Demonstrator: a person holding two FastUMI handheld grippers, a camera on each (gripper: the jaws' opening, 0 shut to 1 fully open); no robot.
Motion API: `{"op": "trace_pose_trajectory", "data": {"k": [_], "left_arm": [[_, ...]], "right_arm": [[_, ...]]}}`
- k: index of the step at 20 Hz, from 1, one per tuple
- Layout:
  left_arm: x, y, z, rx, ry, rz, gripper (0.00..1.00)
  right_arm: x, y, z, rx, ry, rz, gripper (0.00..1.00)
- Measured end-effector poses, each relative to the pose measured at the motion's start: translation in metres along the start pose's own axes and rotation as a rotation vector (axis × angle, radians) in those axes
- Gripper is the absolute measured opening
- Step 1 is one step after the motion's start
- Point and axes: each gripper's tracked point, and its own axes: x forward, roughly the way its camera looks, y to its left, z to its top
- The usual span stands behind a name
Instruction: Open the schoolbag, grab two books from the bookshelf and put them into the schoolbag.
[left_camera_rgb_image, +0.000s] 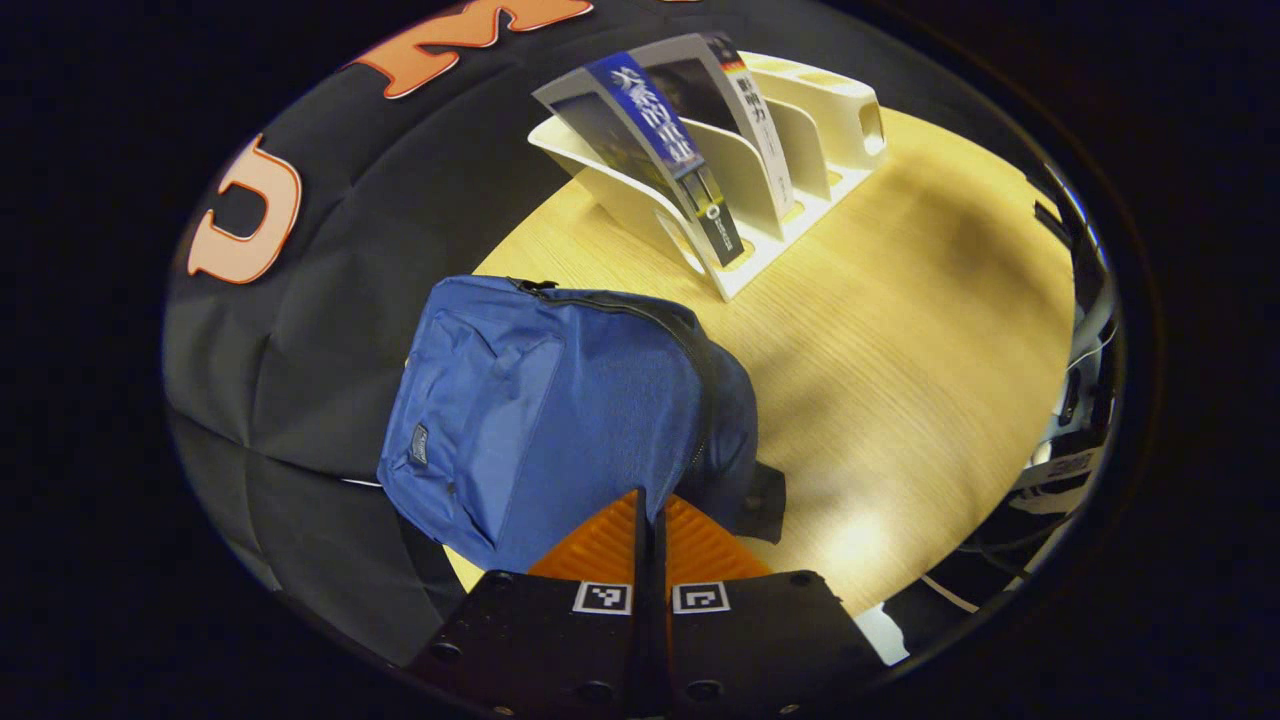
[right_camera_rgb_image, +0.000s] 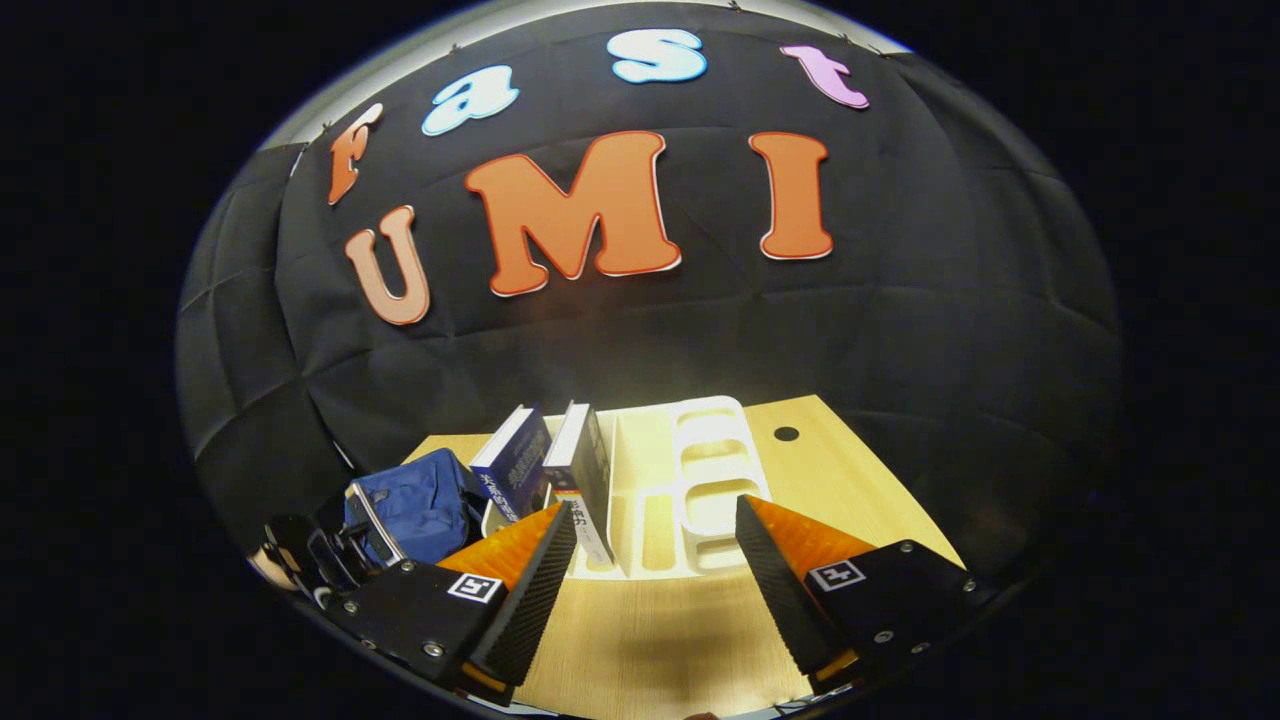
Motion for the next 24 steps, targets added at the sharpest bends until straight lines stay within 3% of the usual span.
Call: {"op": "trace_pose_trajectory", "data": {"k": [3, 5, 7, 11, 14, 20, 24], "left_arm": [[-0.034, 0.044, 0.017, -0.007, -0.014, -0.014, 0.01], [-0.049, 0.078, 0.025, -0.003, -0.023, 0.006, 0.01], [-0.056, 0.099, 0.029, -0.006, -0.021, -0.02, 0.01], [-0.057, 0.18, 0.049, 0.104, -0.051, 0.032, 0.01], [-0.043, 0.228, 0.069, 0.15, -0.103, 0.064, 0.01], [0.002, 0.267, 0.08, 0.223, -0.173, 0.017, 0.01], [0.018, 0.273, 0.081, 0.194, -0.219, -0.037, 0.01]], "right_arm": [[0.001, 0.008, 0.001, -0.031, 0.001, 0.026, 0.95], [0.001, 0.019, 0.002, -0.002, 0.015, 0.063, 0.95], [0.003, 0.03, 0.0, 0.016, 0.042, 0.081, 0.95], [0.005, 0.045, 0.01, 0.014, 0.027, 0.023, 0.95], [0.011, 0.078, 0.016, 0.05, 0.042, 0.037, 0.95], [0.043, 0.127, 0.045, 0.019, 0.078, 0.013, 0.95], [0.085, 0.147, 0.055, 0.026, 0.208, -0.002, 0.95]]}}
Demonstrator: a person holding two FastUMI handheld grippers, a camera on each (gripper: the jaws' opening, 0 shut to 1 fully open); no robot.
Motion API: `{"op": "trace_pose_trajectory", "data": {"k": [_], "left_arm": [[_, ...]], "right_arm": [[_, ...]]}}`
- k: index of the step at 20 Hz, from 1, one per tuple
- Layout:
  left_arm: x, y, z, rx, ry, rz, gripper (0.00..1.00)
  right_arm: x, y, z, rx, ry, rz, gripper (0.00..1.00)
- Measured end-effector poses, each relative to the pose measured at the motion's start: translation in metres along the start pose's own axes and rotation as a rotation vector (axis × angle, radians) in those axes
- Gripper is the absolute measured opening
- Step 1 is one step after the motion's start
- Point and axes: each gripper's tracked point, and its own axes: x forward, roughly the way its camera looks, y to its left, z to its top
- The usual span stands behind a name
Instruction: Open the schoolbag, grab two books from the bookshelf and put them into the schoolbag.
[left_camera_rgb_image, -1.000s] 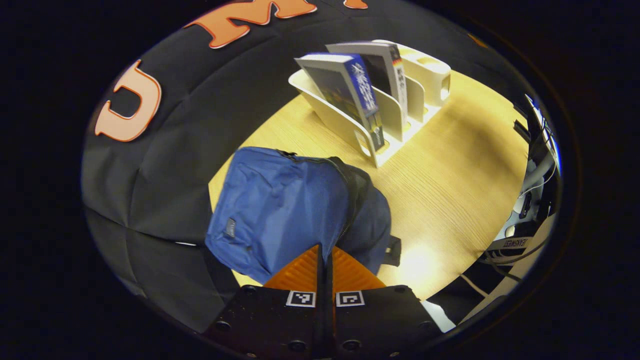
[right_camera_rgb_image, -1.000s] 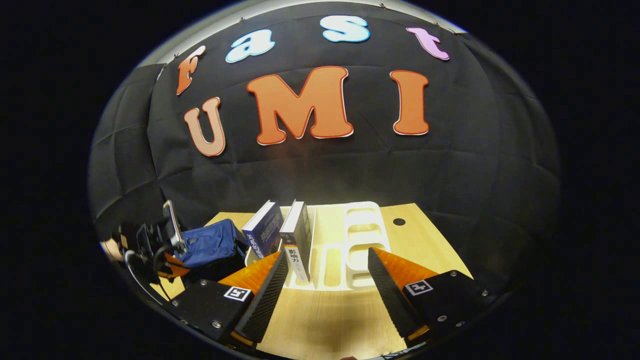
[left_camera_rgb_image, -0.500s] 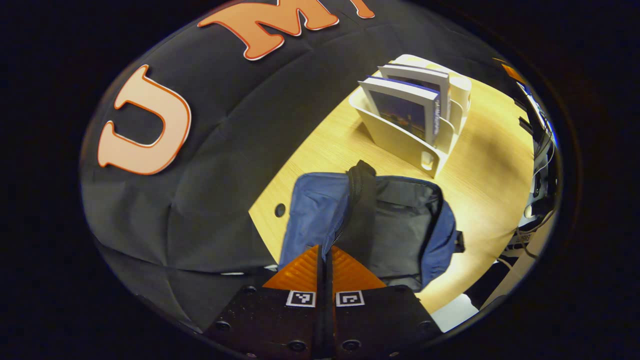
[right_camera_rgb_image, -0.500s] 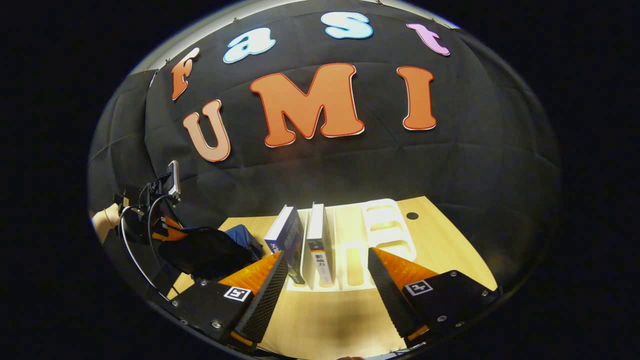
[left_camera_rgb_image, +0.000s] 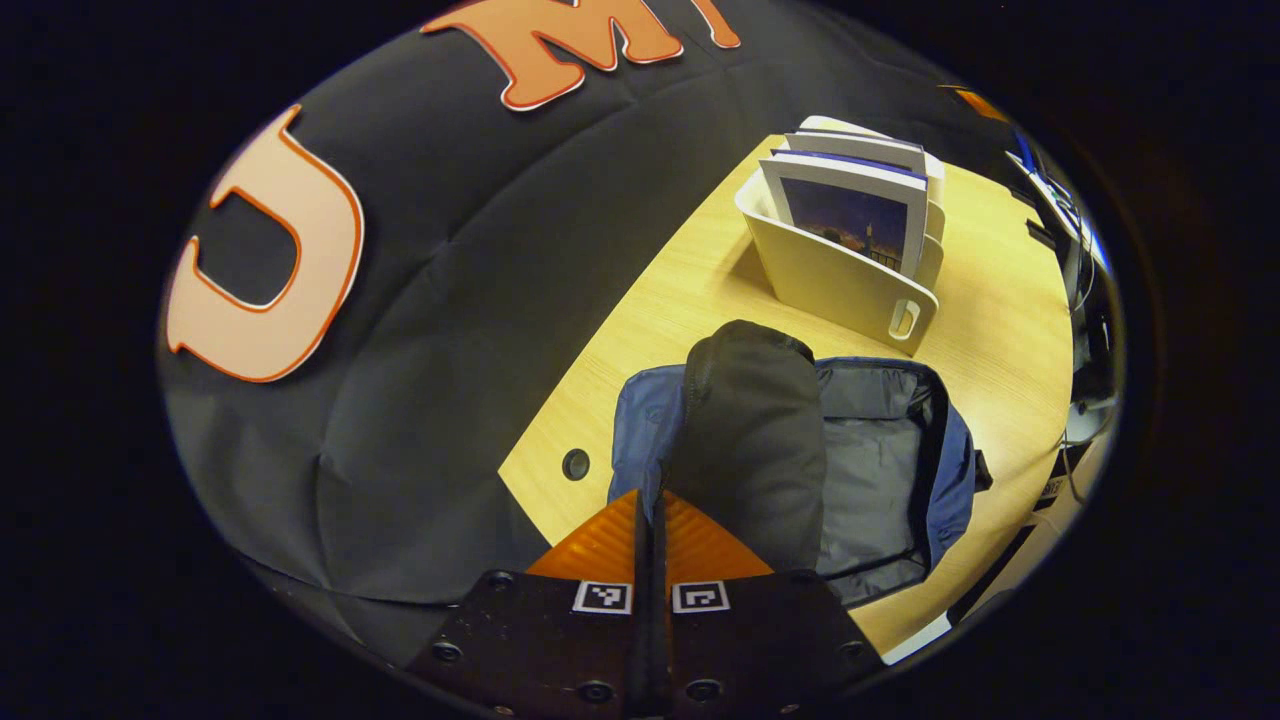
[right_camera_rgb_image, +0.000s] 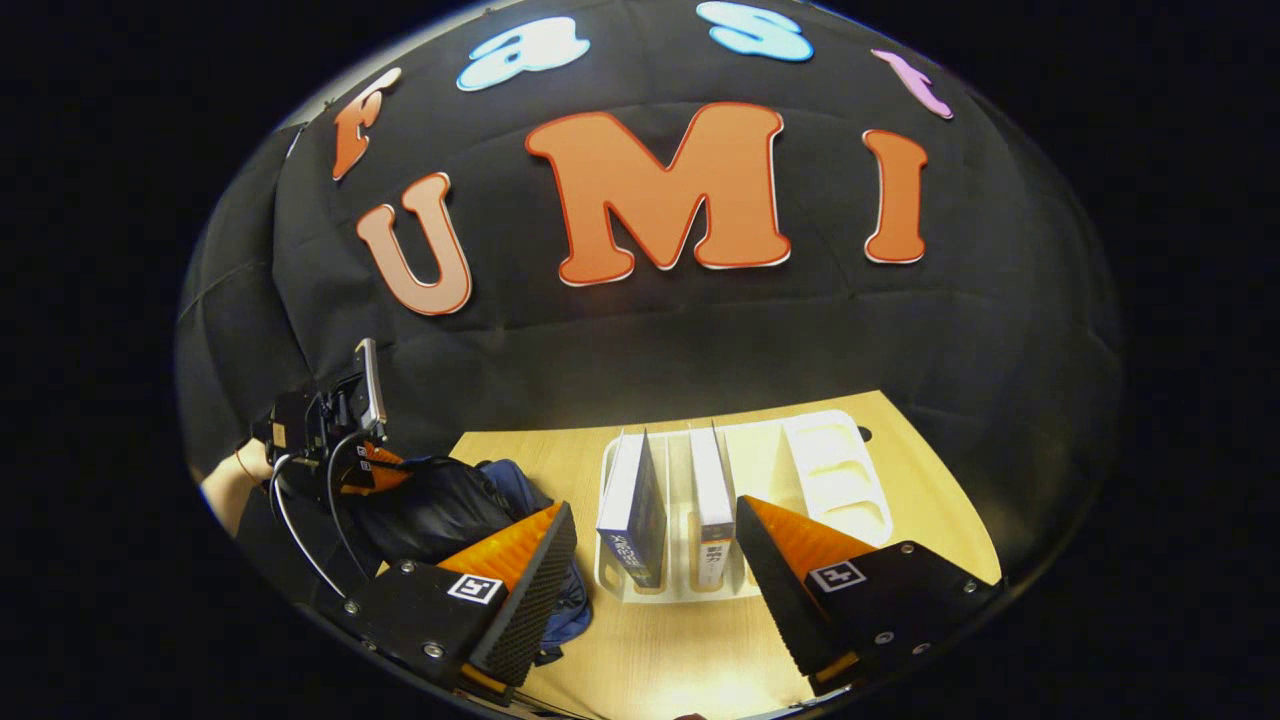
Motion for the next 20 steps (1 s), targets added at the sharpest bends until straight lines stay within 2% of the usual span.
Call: {"op": "trace_pose_trajectory", "data": {"k": [2, 5, 8, 12, 17, 20], "left_arm": [[0.006, -0.002, -0.006, -0.019, -0.023, -0.023, 0.01], [0.017, 0.002, -0.015, -0.052, -0.038, -0.047, 0.01], [0.026, 0.003, -0.02, -0.08, -0.056, -0.063, 0.01], [0.037, 0.003, -0.026, -0.115, -0.07, -0.084, 0.01], [0.045, -0.002, -0.032, -0.14, -0.084, -0.109, 0.01], [0.053, -0.003, -0.034, -0.15, -0.079, -0.125, 0.01]], "right_arm": [[0.019, 0.012, 0.005, 0.02, 0.086, 0.006, 0.96], [0.059, 0.044, 0.003, 0.051, 0.222, 0.054, 0.95], [0.096, 0.044, 0.002, -0.019, 0.319, 0.002, 0.95], [0.131, 0.045, -0.01, 0.013, 0.457, -0.036, 0.96], [0.163, 0.025, -0.043, -0.073, 0.578, -0.108, 0.96], [0.177, 0.023, -0.054, -0.083, 0.624, -0.119, 0.96]]}}
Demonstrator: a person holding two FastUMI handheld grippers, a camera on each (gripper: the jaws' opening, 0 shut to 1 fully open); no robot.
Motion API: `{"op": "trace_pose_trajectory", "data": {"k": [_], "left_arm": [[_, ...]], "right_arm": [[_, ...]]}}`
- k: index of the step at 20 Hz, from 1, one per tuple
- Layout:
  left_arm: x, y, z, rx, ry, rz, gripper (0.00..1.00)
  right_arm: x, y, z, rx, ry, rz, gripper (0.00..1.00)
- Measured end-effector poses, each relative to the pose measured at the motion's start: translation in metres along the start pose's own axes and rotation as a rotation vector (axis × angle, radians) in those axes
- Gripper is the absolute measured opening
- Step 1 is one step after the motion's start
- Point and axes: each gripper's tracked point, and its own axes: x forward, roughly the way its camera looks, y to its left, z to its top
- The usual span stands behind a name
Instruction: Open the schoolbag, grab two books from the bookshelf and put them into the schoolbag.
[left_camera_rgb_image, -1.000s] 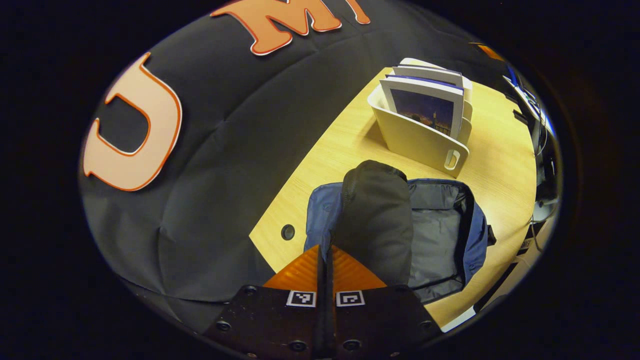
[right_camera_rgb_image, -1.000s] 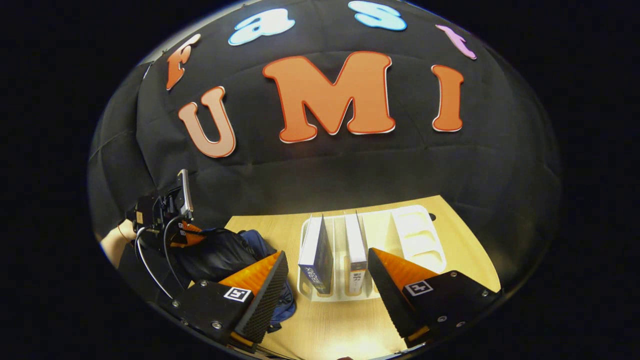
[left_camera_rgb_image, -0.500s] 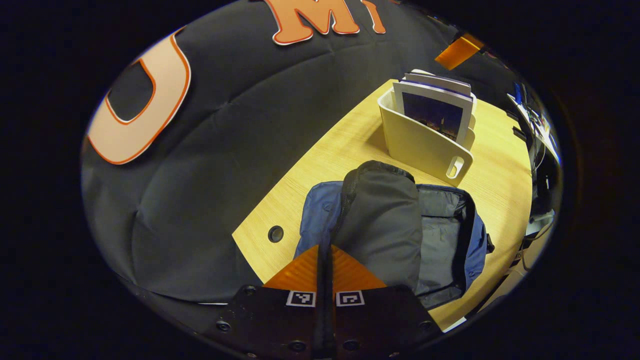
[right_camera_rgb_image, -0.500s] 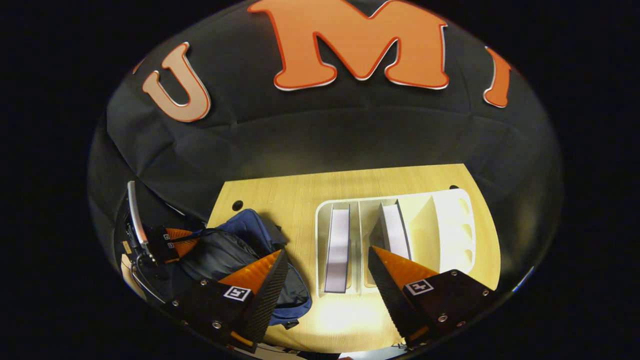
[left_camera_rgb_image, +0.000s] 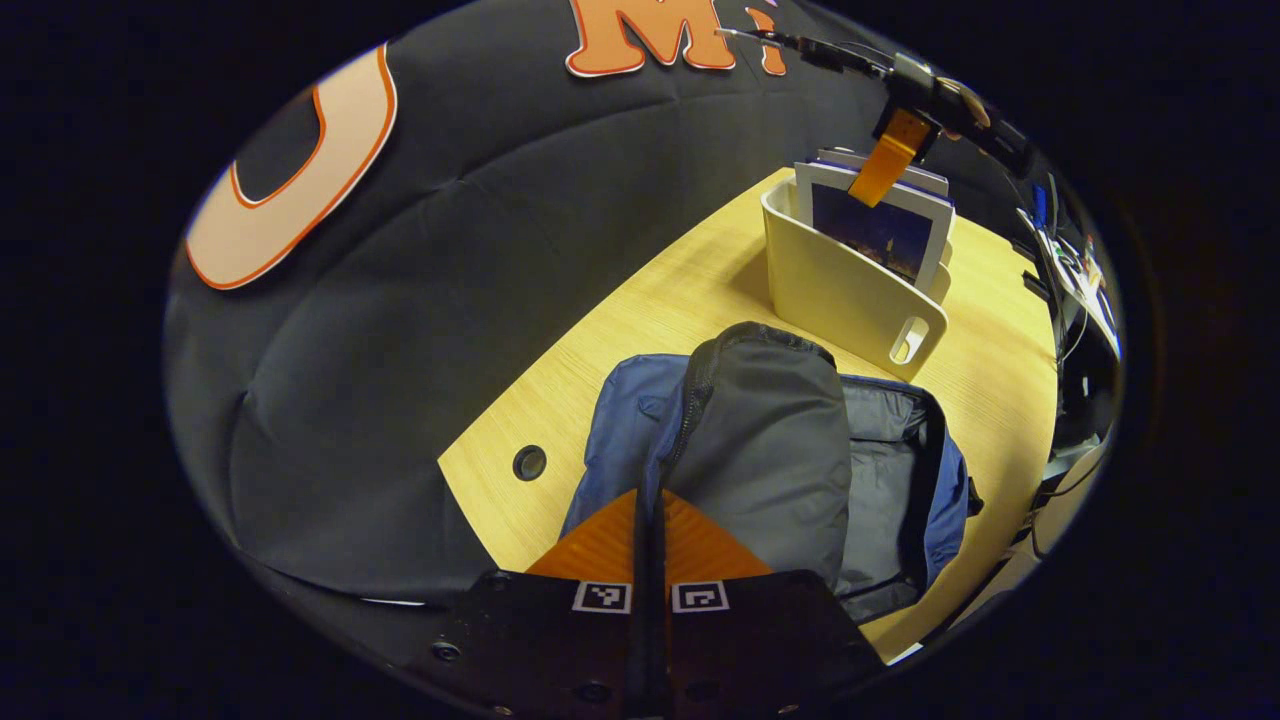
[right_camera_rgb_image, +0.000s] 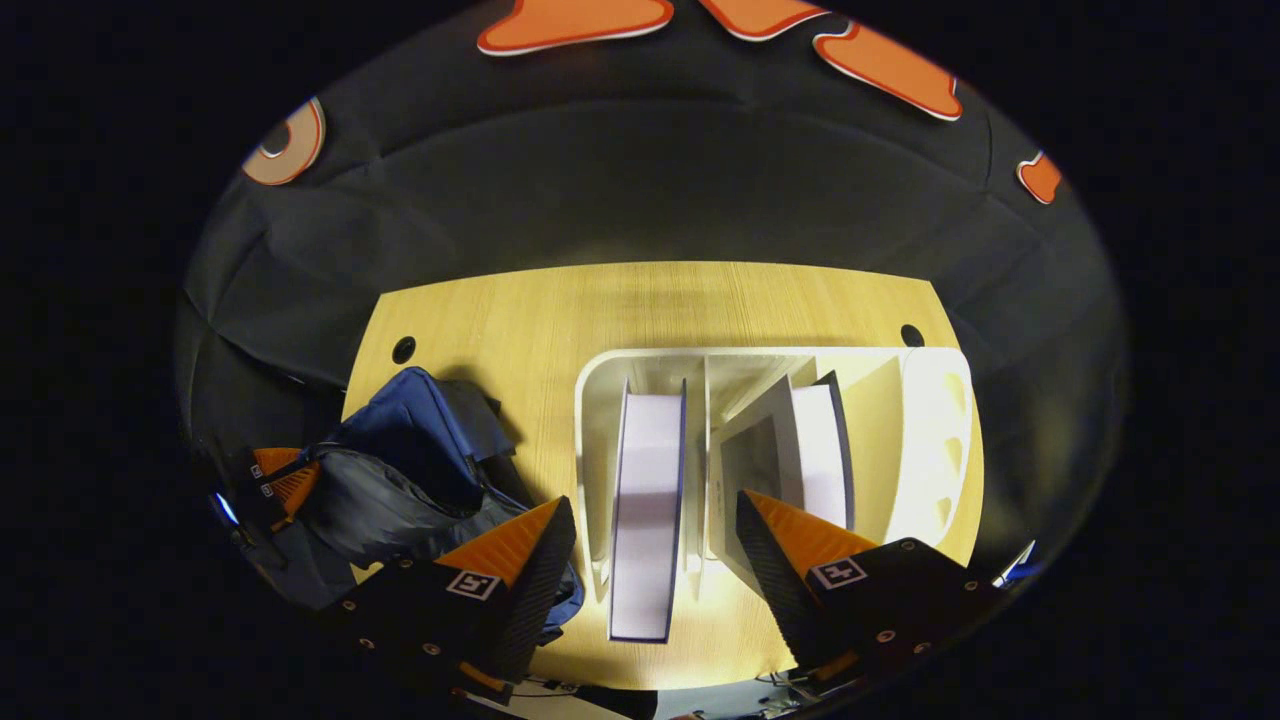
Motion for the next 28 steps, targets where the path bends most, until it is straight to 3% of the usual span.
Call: {"op": "trace_pose_trajectory", "data": {"k": [2, 3, 4, 6, 7, 16, 19, 28], "left_arm": [[0.003, 0.0, -0.003, -0.01, 0.009, -0.004, 0.01], [0.003, 0.0, -0.004, -0.011, 0.012, -0.005, 0.01], [0.003, 0.0, -0.004, -0.009, 0.013, -0.005, 0.01], [0.001, 0.001, -0.002, -0.011, 0.008, 0.007, 0.01], [0.0, 0.001, 0.0, -0.014, 0.007, 0.007, 0.01], [-0.002, -0.005, -0.001, -0.026, 0.018, 0.004, 0.01], [-0.004, -0.006, 0.001, -0.018, 0.019, 0.003, 0.01], [-0.008, -0.008, 0.0, -0.025, 0.016, 0.017, 0.01]], "right_arm": [[0.008, 0.005, -0.002, 0.003, 0.025, 0.005, 0.96], [0.011, 0.006, -0.004, 0.001, 0.043, 0.006, 0.82], [0.016, 0.003, -0.006, 0.001, 0.058, -0.012, 0.83], [0.017, 0.001, 0.001, 0.062, 0.032, -0.03, 0.36], [0.014, 0.0, 0.003, 0.067, 0.038, -0.029, 0.31], [-0.006, 0.002, 0.002, 0.059, 0.004, -0.021, 0.3], [-0.036, -0.007, 0.007, 0.071, -0.05, -0.035, 0.29], [-0.165, -0.029, 0.008, 0.18, -0.298, 0.088, 0.29]]}}
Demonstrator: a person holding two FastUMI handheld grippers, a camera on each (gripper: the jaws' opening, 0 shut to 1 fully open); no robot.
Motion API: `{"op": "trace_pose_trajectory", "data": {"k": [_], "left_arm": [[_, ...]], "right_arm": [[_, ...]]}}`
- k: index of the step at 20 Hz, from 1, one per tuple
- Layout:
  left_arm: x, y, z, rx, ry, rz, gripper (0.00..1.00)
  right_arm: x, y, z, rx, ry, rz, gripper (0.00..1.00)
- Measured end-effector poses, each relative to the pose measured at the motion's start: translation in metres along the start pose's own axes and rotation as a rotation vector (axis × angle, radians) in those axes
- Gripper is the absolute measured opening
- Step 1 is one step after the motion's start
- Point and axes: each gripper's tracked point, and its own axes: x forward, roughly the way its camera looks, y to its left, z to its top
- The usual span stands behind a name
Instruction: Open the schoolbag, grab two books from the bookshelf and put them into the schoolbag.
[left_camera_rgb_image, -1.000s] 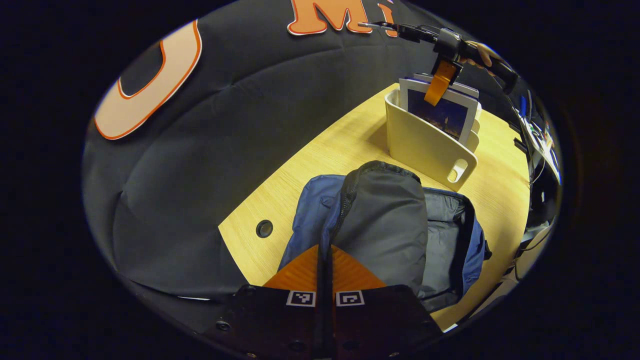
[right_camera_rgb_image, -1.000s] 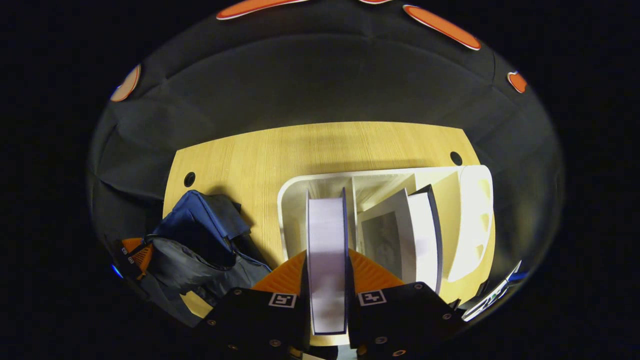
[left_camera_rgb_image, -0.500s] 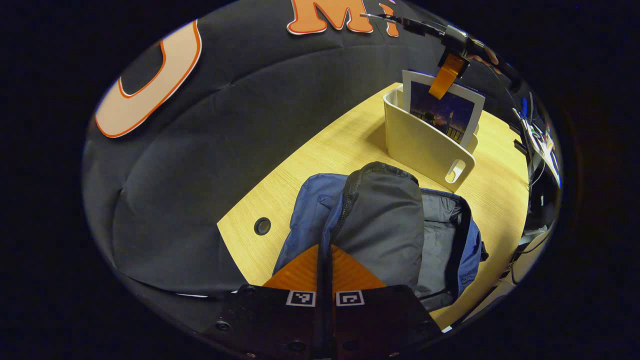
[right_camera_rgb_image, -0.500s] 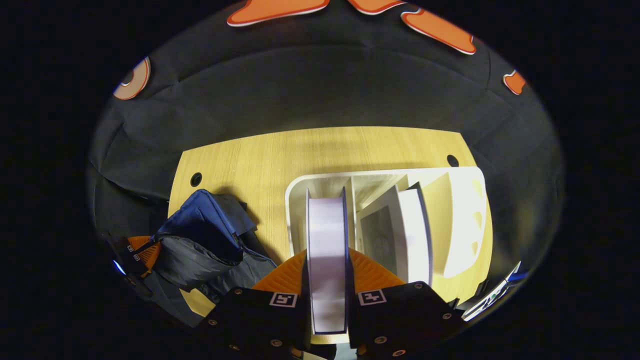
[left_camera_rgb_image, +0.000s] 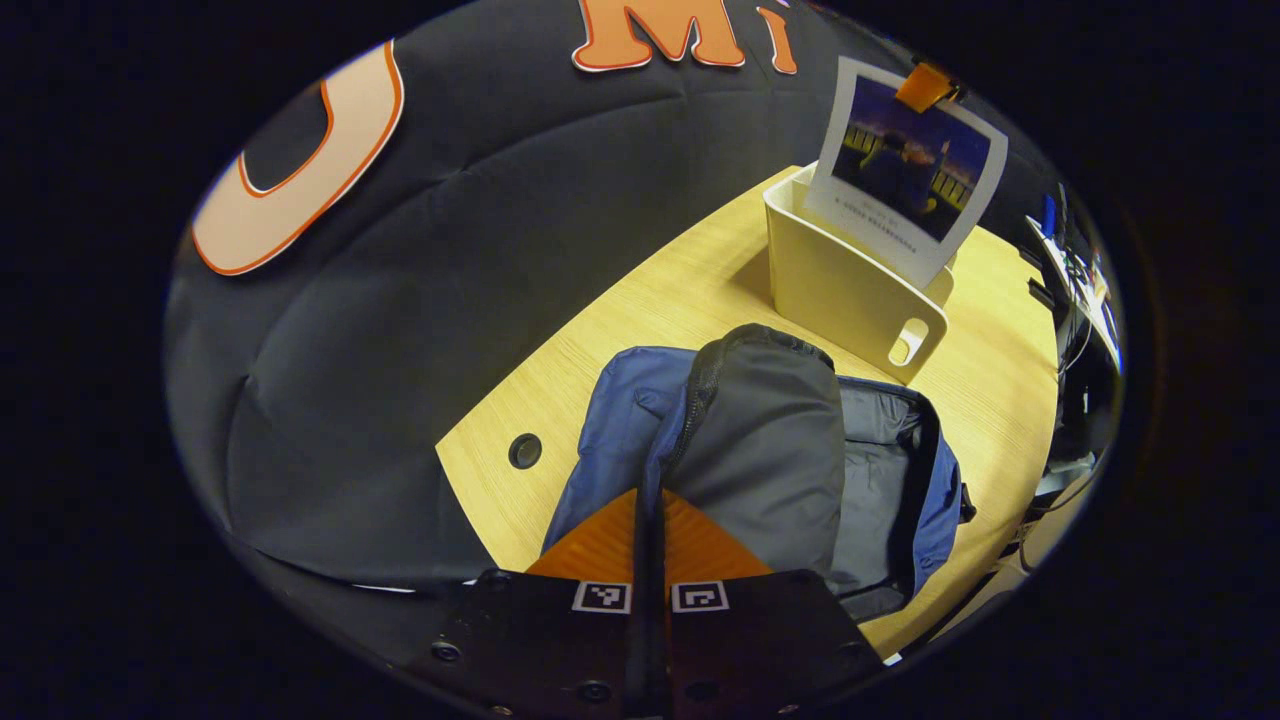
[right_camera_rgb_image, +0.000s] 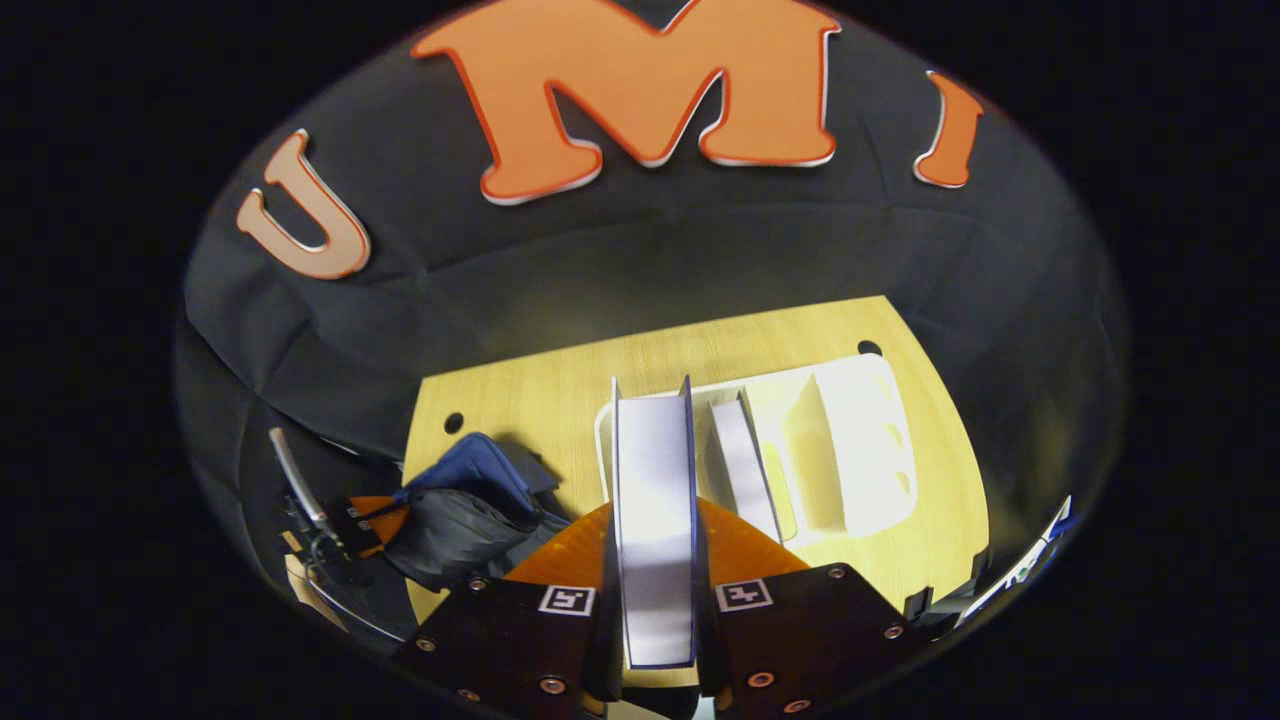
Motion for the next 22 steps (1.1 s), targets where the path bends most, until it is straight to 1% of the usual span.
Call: {"op": "trace_pose_trajectory", "data": {"k": [3, 5, 8, 10, 11, 13, 15, 17, 19, 21, 22], "left_arm": [[-0.003, -0.002, 0.003, 0.018, 0.001, 0.003, 0.01], [-0.003, -0.001, 0.005, 0.031, 0.006, 0.008, 0.01], [-0.006, -0.001, 0.006, 0.042, 0.012, 0.008, 0.01], [-0.007, -0.001, 0.008, 0.055, 0.007, 0.012, 0.01], [-0.008, 0.002, 0.009, 0.055, 0.002, 0.022, 0.01], [-0.011, 0.002, 0.011, 0.047, 0.0, 0.037, 0.0], [-0.016, 0.001, 0.014, 0.05, -0.007, 0.037, 0.01], [-0.023, -0.003, 0.022, 0.06, -0.023, 0.039, 0.01], [-0.034, -0.004, 0.03, 0.075, -0.039, 0.054, 0.01], [-0.042, -0.007, 0.039, 0.101, -0.049, 0.064, 0.01], [-0.046, -0.008, 0.044, 0.111, -0.058, 0.066, 0.01]], "right_arm": [[-0.042, 0.0, -0.002, 0.056, -0.066, 0.068, 0.29], [-0.064, 0.006, -0.014, 0.086, -0.103, 0.124, 0.29], [-0.078, 0.017, -0.037, 0.115, -0.136, 0.219, 0.29], [-0.084, 0.029, -0.06, 0.155, -0.139, 0.288, 0.29], [-0.081, 0.033, -0.071, 0.177, -0.142, 0.319, 0.29], [-0.059, 0.04, -0.092, 0.221, -0.139, 0.371, 0.29], [-0.044, 0.049, -0.115, 0.283, -0.107, 0.415, 0.29], [-0.019, 0.056, -0.14, 0.329, -0.08, 0.465, 0.29], [0.001, 0.068, -0.167, 0.378, -0.054, 0.498, 0.29], [0.026, 0.079, -0.193, 0.434, -0.006, 0.514, 0.29], [0.035, 0.081, -0.2, 0.462, -0.005, 0.522, 0.29]]}}
